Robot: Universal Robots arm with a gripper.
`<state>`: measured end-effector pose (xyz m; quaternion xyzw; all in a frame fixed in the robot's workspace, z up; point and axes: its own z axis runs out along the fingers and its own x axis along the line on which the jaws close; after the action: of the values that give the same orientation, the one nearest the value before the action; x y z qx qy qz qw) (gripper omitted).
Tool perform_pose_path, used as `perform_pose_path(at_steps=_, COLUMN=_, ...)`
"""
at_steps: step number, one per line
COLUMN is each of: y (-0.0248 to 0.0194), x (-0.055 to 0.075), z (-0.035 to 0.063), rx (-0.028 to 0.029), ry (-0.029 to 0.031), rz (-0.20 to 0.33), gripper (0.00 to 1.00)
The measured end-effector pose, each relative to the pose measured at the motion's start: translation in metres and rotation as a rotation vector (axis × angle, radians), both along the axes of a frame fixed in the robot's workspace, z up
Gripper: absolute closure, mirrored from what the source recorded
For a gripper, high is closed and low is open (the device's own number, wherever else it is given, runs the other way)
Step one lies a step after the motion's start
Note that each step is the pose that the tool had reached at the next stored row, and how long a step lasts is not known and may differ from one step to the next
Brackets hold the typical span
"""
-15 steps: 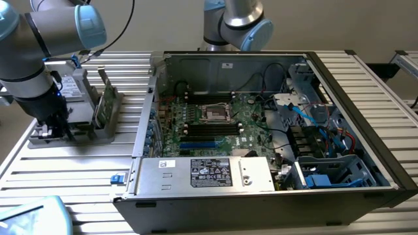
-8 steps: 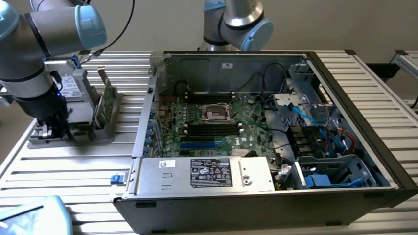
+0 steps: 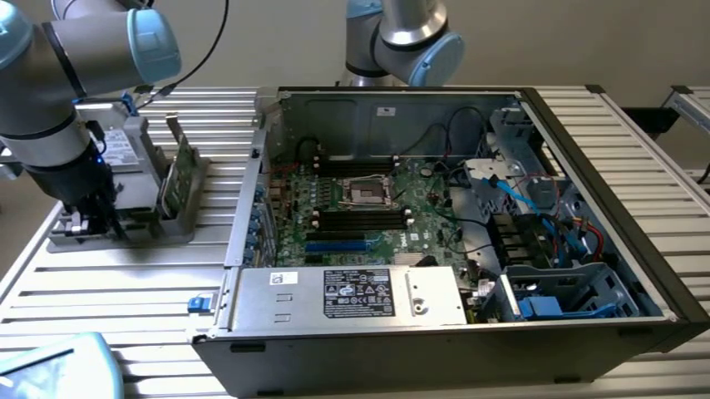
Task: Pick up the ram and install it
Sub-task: 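Pick up the ram and move it above insertion slot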
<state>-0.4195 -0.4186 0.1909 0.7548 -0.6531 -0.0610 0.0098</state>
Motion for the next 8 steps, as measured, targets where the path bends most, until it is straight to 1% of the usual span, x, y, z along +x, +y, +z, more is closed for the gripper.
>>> perform_pose_path(at_steps=4, y=-0.0001, x=0.0012, z=0.0015, rx=0.0, ry=0.0006, rz=0.0, gripper=0.86)
perform_pose_path(at_steps=8, y=-0.0001, x=0.0033, z=0.0038, rx=-0.0001, ry=0.0042, rz=0.0, gripper=0.86)
